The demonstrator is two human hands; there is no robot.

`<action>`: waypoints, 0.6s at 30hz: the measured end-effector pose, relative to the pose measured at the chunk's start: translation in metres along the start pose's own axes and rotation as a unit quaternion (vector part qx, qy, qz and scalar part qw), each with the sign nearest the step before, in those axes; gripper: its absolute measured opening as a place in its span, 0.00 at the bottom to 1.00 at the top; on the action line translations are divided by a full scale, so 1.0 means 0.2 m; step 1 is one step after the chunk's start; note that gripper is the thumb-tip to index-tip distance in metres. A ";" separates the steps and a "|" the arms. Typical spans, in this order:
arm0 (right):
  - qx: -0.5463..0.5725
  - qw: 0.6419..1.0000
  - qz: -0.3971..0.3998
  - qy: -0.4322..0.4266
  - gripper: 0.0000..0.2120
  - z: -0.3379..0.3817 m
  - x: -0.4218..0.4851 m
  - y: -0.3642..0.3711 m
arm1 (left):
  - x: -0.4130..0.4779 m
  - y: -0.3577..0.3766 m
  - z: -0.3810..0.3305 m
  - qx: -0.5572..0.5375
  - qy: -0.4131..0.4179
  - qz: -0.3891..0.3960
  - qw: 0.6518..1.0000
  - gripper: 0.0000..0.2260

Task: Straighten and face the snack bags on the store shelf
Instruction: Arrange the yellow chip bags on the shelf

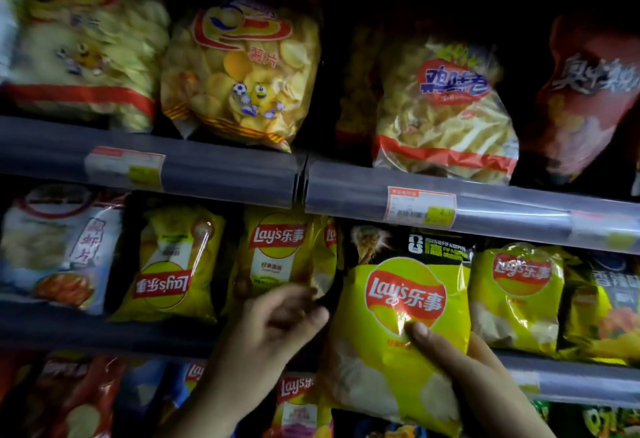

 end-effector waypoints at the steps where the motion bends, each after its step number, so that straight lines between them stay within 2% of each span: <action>1: -0.016 1.000 0.019 0.013 0.13 0.00 -0.01 0.00 | 0.02 0.02 -0.04 -0.036 -0.008 0.030 0.999 0.26; 3: -0.034 0.996 0.071 0.032 0.22 -0.02 -0.01 0.00 | 0.05 0.09 -0.10 -0.088 -0.024 0.068 0.993 0.24; 6: -0.035 0.989 0.131 0.053 0.36 -0.08 0.00 0.01 | 0.10 0.14 -0.13 -0.138 -0.040 0.010 0.990 0.22; 10: -0.031 0.985 0.163 0.053 0.37 -0.08 0.00 -0.03 | 0.13 0.14 -0.13 -0.152 -0.055 -0.036 0.986 0.20; 12: -0.042 0.983 0.169 0.062 0.41 -0.08 0.01 -0.06 | 0.15 0.12 -0.13 -0.148 -0.054 -0.056 0.986 0.22; 14: -0.052 0.981 0.177 0.061 0.39 -0.08 0.01 -0.08 | 0.18 0.09 -0.13 -0.127 -0.051 -0.081 0.987 0.25; 17: -0.045 0.981 0.182 0.055 0.36 -0.09 0.02 -0.10 | 0.21 0.07 -0.16 -0.127 -0.033 -0.088 0.987 0.06; 18: -0.046 0.982 0.175 0.054 0.38 -0.09 0.02 -0.11 | 0.22 0.07 -0.17 -0.125 -0.026 -0.083 0.988 0.04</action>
Point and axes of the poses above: each hand's wrist, its own x-axis towards the middle knuckle, its own y-axis out of the palm, z = x × y, the point moved 2 cm from there along x, towards the middle knuckle, and after that the axes turned 3 degrees about -z, right-handed, at the moved point
